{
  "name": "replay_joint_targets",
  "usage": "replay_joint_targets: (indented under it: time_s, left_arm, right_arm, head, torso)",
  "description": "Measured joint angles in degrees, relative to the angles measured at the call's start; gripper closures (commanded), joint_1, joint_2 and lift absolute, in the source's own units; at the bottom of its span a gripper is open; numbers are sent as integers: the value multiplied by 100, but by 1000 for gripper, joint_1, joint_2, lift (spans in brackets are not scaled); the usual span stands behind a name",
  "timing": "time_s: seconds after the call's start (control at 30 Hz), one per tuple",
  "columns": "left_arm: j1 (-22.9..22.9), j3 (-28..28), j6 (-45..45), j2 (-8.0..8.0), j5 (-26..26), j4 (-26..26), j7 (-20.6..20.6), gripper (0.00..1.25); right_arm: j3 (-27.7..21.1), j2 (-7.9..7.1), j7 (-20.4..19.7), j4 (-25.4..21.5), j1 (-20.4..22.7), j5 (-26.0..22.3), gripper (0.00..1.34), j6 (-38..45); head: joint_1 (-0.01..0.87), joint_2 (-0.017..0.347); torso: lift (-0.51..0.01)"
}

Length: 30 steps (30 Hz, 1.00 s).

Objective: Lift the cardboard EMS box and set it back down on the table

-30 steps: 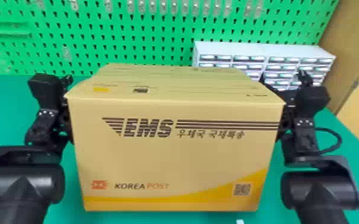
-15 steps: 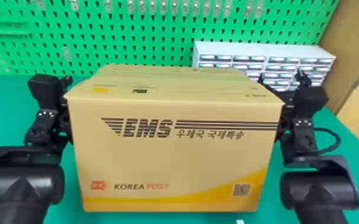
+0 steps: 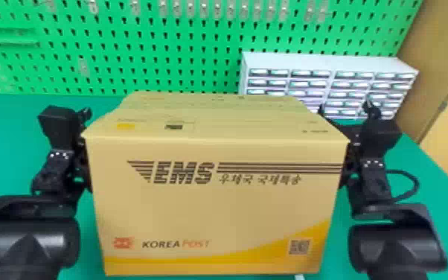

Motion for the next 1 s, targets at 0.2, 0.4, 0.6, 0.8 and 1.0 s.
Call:
replay_joint_targets:
  time_s: [0.2, 0.4, 0.6, 0.8, 1.0]
  left_arm:
    - [37, 1, -14, 0, -4, 131, 0, 552]
    - [107, 12, -46, 0, -9, 257, 62, 553]
    - [165, 29, -51, 0, -9, 372, 97, 553]
    - [197, 33, -50, 0, 1, 446, 127, 553]
    - [201, 74, -52, -2, 15, 479, 143, 556]
  right_arm:
    - [-45, 17, 0, 127, 98, 8, 279, 2]
    - [-91, 46, 0, 235, 186, 10, 279, 2]
    - [-152, 81, 1, 322, 268, 11, 279, 2]
    - [-191, 106, 0, 388, 331, 25, 279, 2]
    - [-255, 132, 0, 412, 389, 27, 279, 2]
  head:
    - [678, -14]
    - [678, -14]
    - [678, -14]
    - [678, -14]
    - [678, -14]
  torso:
    - [-88]
    - [-88]
    - [-88]
    - [-88]
    - [-88]
